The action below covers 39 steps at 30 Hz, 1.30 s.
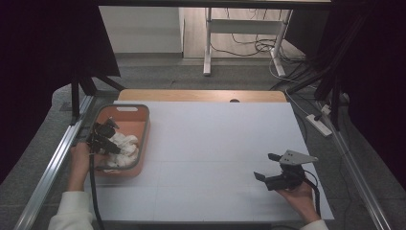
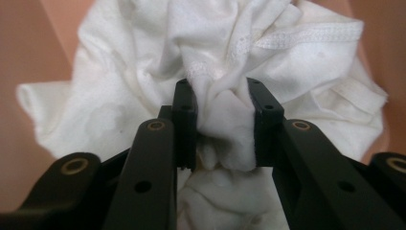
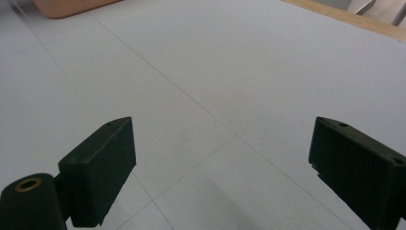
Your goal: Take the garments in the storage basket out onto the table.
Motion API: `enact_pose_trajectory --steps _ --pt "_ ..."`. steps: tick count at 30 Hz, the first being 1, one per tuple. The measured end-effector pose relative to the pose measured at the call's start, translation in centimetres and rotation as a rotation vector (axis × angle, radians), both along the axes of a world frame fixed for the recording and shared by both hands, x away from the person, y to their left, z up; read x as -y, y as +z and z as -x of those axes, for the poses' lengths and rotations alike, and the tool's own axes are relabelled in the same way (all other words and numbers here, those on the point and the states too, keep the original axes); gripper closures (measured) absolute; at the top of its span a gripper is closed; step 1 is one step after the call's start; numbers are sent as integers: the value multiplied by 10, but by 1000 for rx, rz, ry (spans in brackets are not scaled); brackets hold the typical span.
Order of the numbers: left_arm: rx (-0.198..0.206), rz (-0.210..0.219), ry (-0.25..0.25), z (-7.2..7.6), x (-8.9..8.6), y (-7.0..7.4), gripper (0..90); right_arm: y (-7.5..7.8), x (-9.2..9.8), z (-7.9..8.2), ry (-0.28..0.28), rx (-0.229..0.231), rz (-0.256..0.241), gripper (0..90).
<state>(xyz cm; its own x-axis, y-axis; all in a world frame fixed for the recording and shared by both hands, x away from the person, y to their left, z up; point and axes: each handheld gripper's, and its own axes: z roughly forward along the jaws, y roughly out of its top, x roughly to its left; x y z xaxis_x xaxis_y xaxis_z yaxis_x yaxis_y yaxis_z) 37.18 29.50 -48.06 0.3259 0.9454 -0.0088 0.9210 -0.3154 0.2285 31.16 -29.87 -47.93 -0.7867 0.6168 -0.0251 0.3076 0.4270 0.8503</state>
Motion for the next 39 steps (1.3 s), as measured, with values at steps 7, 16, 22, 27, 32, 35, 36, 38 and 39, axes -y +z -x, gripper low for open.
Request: enact_pose_trajectory --steps 7,16,22,27,32,35,36,38,39 --pt "65 33 14 7 -6 9 699 0 0 0 -1 1 2 89" --pt "138 73 23 17 -12 24 701 -1 0 0 0 0 2 89" --pt "195 96 37 21 -16 30 703 0 0 0 -2 1 4 89" --pt "242 117 43 25 -17 35 705 -1 0 0 -1 -1 6 89" --pt "270 132 41 27 -16 40 705 -1 0 0 -4 -1 9 89" --pt "294 147 41 28 -16 43 705 -2 0 0 -3 -2 8 89" --pt "304 153 42 29 -16 44 706 -2 0 0 -5 -1 10 89" --pt "321 165 44 30 -16 46 705 -2 0 0 -4 -2 11 89" --pt "328 172 45 31 -17 47 706 -2 0 0 -4 -2 12 89"
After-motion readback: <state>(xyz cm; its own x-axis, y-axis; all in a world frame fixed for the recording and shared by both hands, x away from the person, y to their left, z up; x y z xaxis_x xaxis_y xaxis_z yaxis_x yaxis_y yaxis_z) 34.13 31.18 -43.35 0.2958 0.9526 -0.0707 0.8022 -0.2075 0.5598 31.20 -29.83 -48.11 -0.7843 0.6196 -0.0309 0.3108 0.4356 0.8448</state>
